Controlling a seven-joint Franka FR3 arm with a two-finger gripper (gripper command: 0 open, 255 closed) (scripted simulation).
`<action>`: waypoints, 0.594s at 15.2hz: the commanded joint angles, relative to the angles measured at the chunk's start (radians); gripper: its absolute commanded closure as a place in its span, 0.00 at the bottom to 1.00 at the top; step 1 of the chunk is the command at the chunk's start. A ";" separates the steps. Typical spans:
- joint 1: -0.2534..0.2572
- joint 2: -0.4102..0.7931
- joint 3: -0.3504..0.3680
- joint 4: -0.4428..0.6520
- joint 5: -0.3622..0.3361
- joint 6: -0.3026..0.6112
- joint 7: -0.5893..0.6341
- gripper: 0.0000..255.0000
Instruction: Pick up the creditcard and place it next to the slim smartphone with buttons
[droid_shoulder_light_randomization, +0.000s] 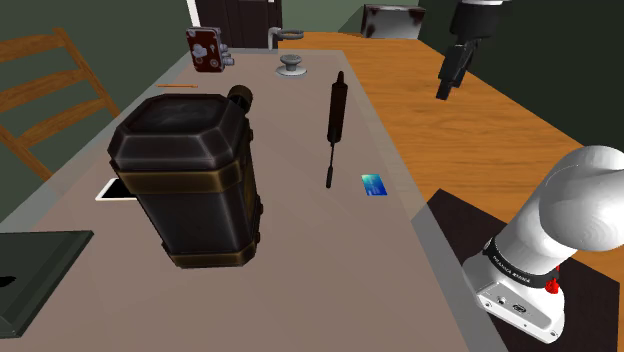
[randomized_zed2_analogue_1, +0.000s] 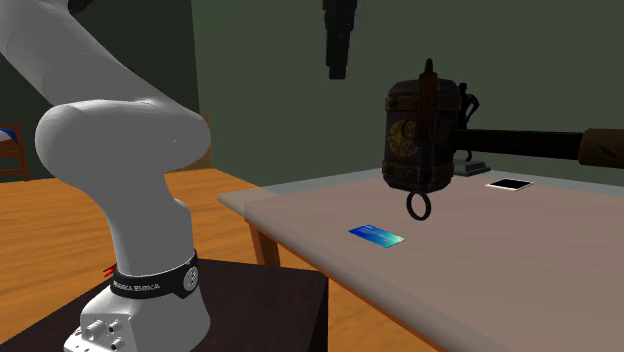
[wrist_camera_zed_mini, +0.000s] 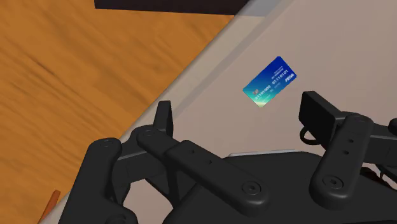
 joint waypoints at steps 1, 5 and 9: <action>0.000 0.000 0.000 0.000 0.000 0.000 0.000 0.00; -0.034 -0.025 0.095 -0.134 0.055 0.145 0.210 0.00; -0.063 -0.003 0.202 -0.235 0.110 0.302 0.422 0.00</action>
